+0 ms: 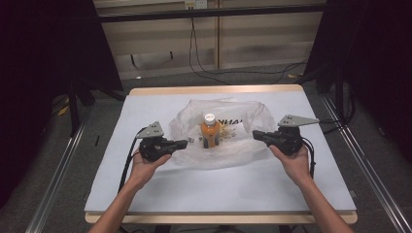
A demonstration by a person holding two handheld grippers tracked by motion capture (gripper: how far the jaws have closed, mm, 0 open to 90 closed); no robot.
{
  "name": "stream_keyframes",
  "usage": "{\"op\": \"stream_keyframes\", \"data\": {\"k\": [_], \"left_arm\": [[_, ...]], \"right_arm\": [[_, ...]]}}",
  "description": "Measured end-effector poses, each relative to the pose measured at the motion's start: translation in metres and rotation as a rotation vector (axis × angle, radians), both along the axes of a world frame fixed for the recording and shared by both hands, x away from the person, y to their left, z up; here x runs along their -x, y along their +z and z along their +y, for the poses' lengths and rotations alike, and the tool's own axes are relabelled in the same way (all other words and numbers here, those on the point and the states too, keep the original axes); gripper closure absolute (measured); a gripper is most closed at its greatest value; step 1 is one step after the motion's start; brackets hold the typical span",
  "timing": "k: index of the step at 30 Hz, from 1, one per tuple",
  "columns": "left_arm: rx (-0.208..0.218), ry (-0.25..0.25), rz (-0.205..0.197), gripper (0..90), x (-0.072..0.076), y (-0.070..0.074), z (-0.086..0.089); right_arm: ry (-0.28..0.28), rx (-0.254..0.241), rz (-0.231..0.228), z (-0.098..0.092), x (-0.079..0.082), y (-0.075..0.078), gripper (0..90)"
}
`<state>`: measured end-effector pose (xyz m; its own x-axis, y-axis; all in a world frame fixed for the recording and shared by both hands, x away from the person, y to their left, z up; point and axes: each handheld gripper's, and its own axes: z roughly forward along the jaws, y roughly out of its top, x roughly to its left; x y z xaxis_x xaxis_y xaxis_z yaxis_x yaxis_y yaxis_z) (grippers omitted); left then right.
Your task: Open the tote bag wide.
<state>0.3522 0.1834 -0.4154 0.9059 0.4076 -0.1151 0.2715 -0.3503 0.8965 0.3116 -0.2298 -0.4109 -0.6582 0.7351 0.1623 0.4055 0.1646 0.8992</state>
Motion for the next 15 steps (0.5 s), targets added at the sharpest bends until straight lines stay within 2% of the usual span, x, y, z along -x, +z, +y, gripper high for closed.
{"op": "stream_keyframes", "data": {"k": [1, 2, 3, 4, 6, 7, 8, 9, 15], "left_arm": [[0.023, -0.002, -0.007, 90.0, 0.000, 0.006, 0.000], [0.023, -0.002, -0.007, 90.0, 0.000, 0.006, 0.000], [0.031, -0.007, -0.022, 90.0, -0.001, 0.012, 0.001], [0.057, -0.008, -0.040, 90.0, -0.002, 0.024, 0.000], [0.075, -0.022, -0.062, 90.0, -0.003, 0.035, -0.001], [0.110, -0.025, -0.070, 90.0, -0.004, 0.040, 0.000], [0.110, -0.025, -0.070, 90.0, -0.004, 0.040, 0.000], [0.128, -0.016, -0.092, 90.0, -0.006, 0.050, -0.002], [0.137, -0.023, -0.104, 90.0, -0.021, 0.065, -0.016]], "right_arm": [[-0.001, -0.012, -0.004, 0.000, 0.001, 0.003, 90.0], [-0.001, -0.012, -0.004, 0.000, 0.001, 0.003, 90.0], [0.000, -0.015, -0.012, 0.000, 0.001, 0.007, 90.0], [0.004, -0.035, -0.033, 0.000, 0.000, 0.014, 90.0], [0.008, -0.050, -0.053, 0.001, -0.001, 0.023, 90.0], [0.011, -0.059, -0.059, 0.002, -0.002, 0.026, 90.0], [0.016, -0.064, -0.066, 0.003, -0.003, 0.031, 90.0], [0.018, -0.065, -0.074, 0.005, -0.005, 0.035, 90.0], [0.018, -0.073, -0.084, 0.010, -0.025, 0.046, 90.0]]}}
